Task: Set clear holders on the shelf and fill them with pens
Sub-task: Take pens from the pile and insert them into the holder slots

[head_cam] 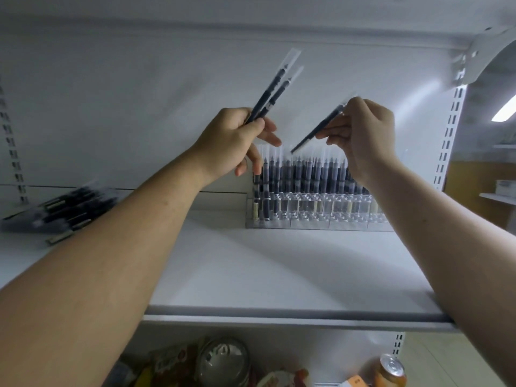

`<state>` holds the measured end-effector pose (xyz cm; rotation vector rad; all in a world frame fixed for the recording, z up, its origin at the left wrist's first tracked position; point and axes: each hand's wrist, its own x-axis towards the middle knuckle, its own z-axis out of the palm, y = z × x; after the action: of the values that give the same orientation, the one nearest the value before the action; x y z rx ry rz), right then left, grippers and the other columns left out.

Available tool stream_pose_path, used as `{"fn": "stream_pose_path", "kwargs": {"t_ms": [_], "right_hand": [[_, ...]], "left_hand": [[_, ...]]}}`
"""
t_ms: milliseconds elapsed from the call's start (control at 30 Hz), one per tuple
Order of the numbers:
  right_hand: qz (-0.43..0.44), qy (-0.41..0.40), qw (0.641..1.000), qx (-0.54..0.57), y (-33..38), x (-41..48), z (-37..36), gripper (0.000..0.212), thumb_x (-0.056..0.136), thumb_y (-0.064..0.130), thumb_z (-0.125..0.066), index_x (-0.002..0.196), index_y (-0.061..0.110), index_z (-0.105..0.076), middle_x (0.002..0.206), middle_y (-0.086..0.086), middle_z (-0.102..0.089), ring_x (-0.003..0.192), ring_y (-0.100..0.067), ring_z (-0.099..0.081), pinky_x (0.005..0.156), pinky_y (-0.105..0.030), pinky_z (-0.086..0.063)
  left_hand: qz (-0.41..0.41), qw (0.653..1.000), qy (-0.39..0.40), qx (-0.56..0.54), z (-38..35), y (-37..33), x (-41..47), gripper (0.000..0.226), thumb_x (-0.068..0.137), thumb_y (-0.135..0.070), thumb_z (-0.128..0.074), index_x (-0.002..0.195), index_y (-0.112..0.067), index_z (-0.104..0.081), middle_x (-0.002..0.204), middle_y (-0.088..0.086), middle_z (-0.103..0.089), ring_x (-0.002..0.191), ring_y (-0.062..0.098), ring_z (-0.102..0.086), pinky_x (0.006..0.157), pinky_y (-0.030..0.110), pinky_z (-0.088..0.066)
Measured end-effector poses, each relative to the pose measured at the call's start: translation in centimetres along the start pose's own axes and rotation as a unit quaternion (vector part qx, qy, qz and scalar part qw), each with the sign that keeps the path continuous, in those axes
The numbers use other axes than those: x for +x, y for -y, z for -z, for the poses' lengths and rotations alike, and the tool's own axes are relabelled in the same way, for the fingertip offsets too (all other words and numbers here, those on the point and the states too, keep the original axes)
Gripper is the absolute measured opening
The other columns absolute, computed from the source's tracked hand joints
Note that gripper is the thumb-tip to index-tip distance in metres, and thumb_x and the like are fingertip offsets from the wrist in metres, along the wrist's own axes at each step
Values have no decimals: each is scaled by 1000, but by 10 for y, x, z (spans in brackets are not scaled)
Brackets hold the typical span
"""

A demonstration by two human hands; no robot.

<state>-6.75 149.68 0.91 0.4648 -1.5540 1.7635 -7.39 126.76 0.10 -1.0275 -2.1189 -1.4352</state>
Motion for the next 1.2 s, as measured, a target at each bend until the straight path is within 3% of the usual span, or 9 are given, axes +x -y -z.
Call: {"fn": "stream_pose_path", "kwargs": {"t_ms": [100, 300, 433, 667, 867, 1200], "right_hand": [[10, 29, 998, -56, -1, -1, 2, 20, 92, 1, -44, 78, 3, -59, 70, -16, -73, 68, -37, -74, 56, -34, -52], [59, 115, 966, -225, -13, -9, -1, 12, 101, 4, -56, 100, -6, -61, 81, -18, -76, 70, -29, -78, 66, -46, -65], [67, 125, 963, -229, -16, -11, -5, 8, 103, 7, -59, 98, 2, -60, 82, -17, -76, 71, -26, -78, 67, -44, -66], [64, 150, 960, -228, -22, -11, -10, 9, 104, 11, -60, 97, 7, -57, 85, -17, -76, 74, -28, -78, 70, -46, -66], [68, 205, 935, -283, -23, -18, -13, 9, 106, 9, -55, 106, 0, -57, 85, -12, -76, 74, -19, -78, 69, -36, -66], [30, 245, 918, -311, -26, -22, -18, 11, 106, 14, -56, 109, 5, -60, 85, -11, -78, 74, -20, -79, 70, -37, -67]], "left_hand": [[-13, 1000, -13, 0, 1, 1, 0, 24, 112, -16, -41, 113, -4, -62, 101, 8, -78, 54, 25, -60, 39, 27, -37], [-8, 1000, -6, 1, 1, 4, 1, 24, 112, -16, -41, 114, -5, -63, 88, 7, -75, 51, 22, -54, 41, 27, -34], [-7, 1000, 1, 13, -1, 4, 1, 25, 111, -15, -43, 116, -4, -64, 80, 8, -66, 51, 20, -46, 42, 26, -34], [6, 1000, -7, 18, -1, 6, 1, 27, 112, -15, -40, 119, -2, -62, 64, -6, -36, 47, 9, -33, 43, 22, -29], [5, 1000, -11, 21, -3, 4, 0, 25, 114, -21, -40, 113, -8, -61, 60, -7, -34, 43, 10, -32, 41, 21, -30], [15, 1000, 18, -4, -2, 6, 0, 29, 114, -26, -37, 116, -5, -58, 64, -7, -34, 49, 14, -28, 44, 28, -25]]}}
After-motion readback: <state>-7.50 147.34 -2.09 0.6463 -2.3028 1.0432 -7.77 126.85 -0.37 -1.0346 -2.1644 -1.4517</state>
